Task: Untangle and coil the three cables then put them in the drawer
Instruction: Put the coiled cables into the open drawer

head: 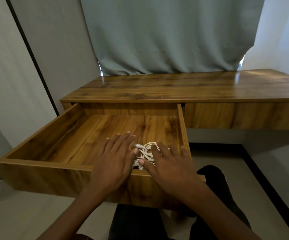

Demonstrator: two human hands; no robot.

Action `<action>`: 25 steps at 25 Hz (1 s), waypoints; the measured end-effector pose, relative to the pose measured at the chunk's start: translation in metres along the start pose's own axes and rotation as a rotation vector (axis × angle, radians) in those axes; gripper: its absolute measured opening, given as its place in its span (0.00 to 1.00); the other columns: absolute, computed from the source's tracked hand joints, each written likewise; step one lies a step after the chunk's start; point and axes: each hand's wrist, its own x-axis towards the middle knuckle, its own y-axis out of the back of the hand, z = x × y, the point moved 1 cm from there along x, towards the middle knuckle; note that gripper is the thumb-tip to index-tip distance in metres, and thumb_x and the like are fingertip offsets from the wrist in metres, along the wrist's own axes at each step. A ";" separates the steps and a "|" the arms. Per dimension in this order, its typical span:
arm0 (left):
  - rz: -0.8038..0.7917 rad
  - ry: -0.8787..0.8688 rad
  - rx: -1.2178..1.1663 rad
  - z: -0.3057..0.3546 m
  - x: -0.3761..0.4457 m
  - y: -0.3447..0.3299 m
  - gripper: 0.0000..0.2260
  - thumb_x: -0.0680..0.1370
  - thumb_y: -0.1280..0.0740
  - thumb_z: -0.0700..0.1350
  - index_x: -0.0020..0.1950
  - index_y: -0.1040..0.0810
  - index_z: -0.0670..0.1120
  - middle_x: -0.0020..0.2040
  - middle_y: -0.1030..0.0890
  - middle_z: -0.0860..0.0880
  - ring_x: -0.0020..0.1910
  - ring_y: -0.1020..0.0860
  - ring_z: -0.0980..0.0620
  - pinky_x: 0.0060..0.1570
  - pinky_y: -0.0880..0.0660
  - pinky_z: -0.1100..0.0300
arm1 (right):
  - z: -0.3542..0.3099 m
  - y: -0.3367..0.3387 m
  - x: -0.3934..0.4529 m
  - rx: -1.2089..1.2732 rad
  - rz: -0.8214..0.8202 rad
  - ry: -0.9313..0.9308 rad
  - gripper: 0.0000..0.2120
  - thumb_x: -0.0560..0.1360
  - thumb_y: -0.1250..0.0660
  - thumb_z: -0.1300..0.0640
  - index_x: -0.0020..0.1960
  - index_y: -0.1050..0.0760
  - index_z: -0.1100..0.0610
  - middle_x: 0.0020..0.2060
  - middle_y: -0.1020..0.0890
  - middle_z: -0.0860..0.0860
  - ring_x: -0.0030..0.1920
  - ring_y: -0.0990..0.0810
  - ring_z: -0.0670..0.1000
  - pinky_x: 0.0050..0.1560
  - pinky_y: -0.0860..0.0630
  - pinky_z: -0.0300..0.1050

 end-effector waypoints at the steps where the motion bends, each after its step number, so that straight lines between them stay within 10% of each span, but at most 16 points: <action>1: -0.001 0.010 0.003 0.001 0.002 -0.001 0.25 0.83 0.52 0.61 0.75 0.31 0.53 0.76 0.31 0.52 0.76 0.35 0.50 0.75 0.43 0.49 | 0.001 -0.006 0.002 0.030 0.018 -0.007 0.40 0.77 0.67 0.29 0.80 0.45 0.49 0.81 0.42 0.50 0.79 0.43 0.57 0.77 0.49 0.64; 25: 0.141 0.052 0.000 -0.055 0.215 -0.123 0.29 0.84 0.55 0.61 0.81 0.44 0.48 0.82 0.48 0.48 0.81 0.55 0.51 0.79 0.59 0.50 | 0.107 -0.017 0.234 -0.055 0.480 -0.121 0.36 0.81 0.59 0.32 0.80 0.39 0.53 0.81 0.42 0.54 0.81 0.49 0.62 0.78 0.54 0.67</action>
